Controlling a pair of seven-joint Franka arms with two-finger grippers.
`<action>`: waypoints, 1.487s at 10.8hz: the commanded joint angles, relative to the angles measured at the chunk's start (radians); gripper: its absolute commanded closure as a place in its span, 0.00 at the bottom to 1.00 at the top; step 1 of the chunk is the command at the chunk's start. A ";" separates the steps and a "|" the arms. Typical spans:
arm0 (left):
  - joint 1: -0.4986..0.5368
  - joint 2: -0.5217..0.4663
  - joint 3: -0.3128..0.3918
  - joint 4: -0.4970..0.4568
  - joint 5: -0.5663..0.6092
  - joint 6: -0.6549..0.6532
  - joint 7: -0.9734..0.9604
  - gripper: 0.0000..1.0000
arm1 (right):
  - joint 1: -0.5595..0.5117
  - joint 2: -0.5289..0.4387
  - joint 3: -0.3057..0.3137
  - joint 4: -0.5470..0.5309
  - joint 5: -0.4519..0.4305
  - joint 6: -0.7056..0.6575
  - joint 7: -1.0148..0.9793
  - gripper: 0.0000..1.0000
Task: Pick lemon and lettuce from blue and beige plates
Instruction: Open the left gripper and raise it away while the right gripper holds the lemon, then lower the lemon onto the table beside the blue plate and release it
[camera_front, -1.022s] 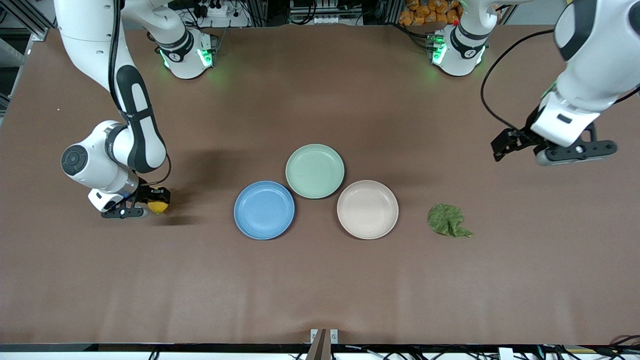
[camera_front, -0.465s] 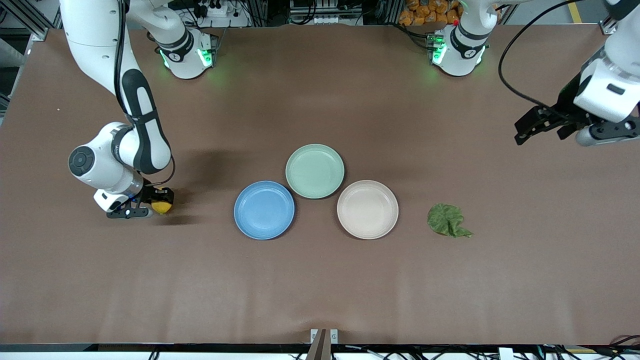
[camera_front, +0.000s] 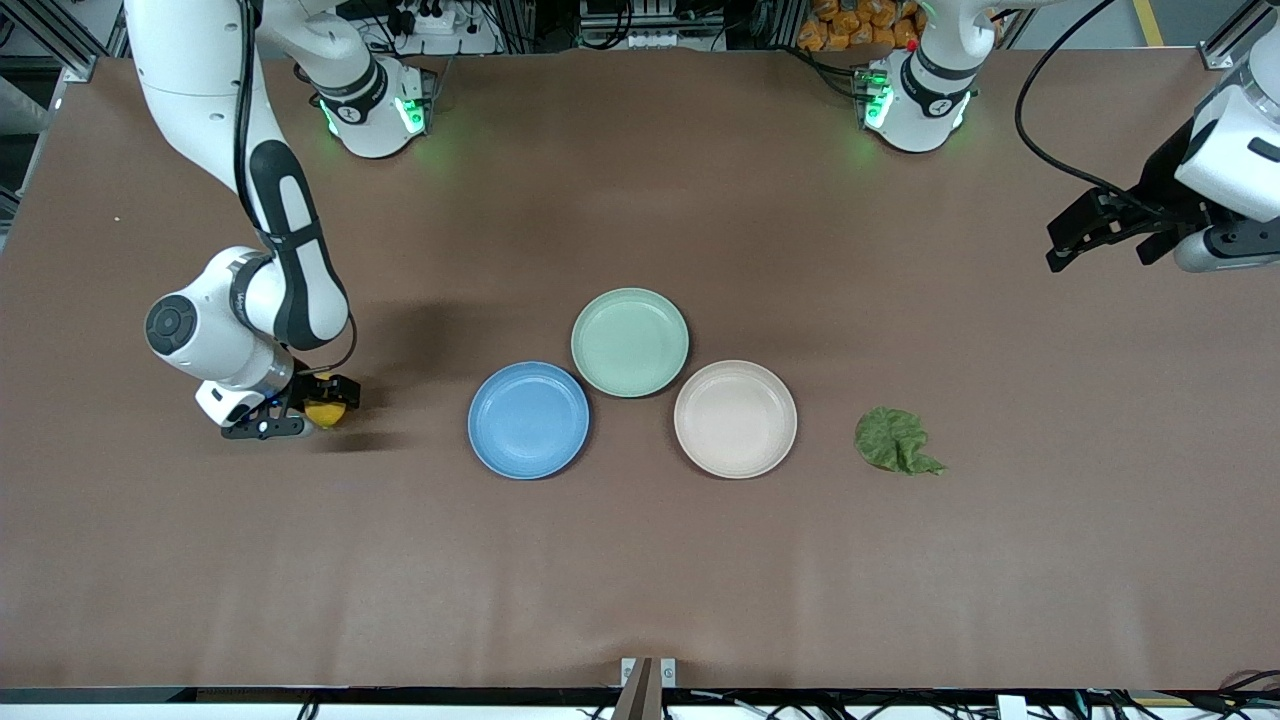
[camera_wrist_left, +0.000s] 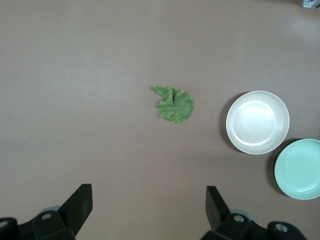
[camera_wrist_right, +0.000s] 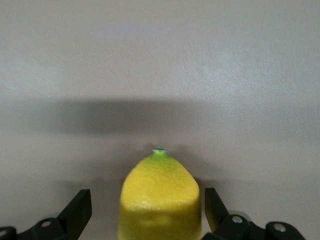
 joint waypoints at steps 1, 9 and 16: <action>0.006 0.020 -0.003 0.060 0.017 -0.067 0.036 0.00 | -0.007 -0.060 -0.025 0.014 0.026 -0.087 -0.034 0.00; 0.050 0.019 -0.003 0.057 0.011 -0.090 0.042 0.00 | 0.017 -0.089 -0.127 0.183 -0.050 -0.406 -0.024 0.00; 0.076 0.030 -0.003 0.052 0.008 -0.059 0.102 0.00 | 0.181 -0.089 -0.119 0.277 -0.176 -0.429 0.262 0.00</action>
